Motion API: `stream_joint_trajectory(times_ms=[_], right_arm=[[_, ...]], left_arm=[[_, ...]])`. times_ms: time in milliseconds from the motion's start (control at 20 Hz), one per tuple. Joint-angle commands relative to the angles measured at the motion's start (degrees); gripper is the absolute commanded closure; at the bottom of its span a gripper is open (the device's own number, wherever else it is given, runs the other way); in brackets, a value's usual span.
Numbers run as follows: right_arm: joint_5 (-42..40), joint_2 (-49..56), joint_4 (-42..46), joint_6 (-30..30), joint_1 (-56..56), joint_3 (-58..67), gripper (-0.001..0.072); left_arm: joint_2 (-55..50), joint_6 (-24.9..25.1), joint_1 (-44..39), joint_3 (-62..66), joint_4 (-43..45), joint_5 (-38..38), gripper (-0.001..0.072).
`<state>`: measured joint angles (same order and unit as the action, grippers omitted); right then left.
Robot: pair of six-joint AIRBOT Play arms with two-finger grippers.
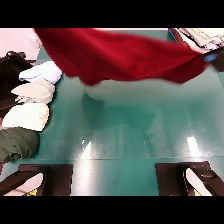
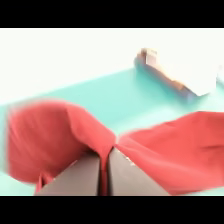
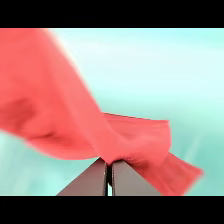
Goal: Fold the shirts.
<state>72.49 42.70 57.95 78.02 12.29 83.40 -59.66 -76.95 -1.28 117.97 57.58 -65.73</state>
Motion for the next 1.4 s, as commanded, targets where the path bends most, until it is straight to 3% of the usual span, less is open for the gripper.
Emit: stream_joint_trajectory(times_ms=[0,150,300,550,750,900,1050,1100,1150,1200,1250,1350], right_arm=[[5.64,-5.35,0.55,0.09,10.16,10.49,0.0699],[10.36,-4.28,0.17,0.09,17.11,16.33,0.0699],[11.85,-1.01,0.04,0.22,17.09,17.31,0.07],[16.37,7.04,2.86,5.95,8.04,3.13,0.07],[11.72,15.23,14.29,11.23,-1.73,-11.23,0.07],[4.02,24.37,13.0,11.32,-4.74,-13.31,0.0699],[0.68,32.52,10.38,11.32,-4.61,-6.8,0.0695],[1.36,34.71,9.51,11.3,-3.82,-3.52,0.0567],[2.64,36.33,8.48,11.32,-3.06,-0.57,0.0435],[5.2,37.55,7.67,11.28,-2.14,2.16,0.0433],[7.87,37.92,7.65,10.64,-1.27,3.72,0.0434],[12.07,36.79,7.67,7.78,0.02,3.52,0.0444]], left_arm=[[12.0,0.74,0.02,0.94,1.73,1.86,0.0685],[15.32,0.72,0.02,0.94,1.95,2.29,0.0685],[14.45,0.46,0.02,-2.62,1.97,2.21,0.0686],[4.7,0.46,0.02,-17.81,1.97,-1.33,0.0685],[-8.7,0.55,0.02,-31.23,1.46,-0.07,0.0685],[-19.91,1.16,0.02,-35.12,1.33,5.55,0.0684],[-24.76,0.9,0.04,-34.27,1.4,11.78,0.0682],[-24.68,0.9,0.04,-33.94,1.62,13.09,0.0586],[-24.48,0.72,0.46,-32.72,1.81,12.9,0.021],[-24.35,-0.33,1.49,-31.32,1.86,10.49,0.0091],[-24.3,-0.9,3.17,-29.49,1.79,5.81,0.0139],[-23.74,-0.98,6.84,-29.22,1.88,-3.34,0.0157]])
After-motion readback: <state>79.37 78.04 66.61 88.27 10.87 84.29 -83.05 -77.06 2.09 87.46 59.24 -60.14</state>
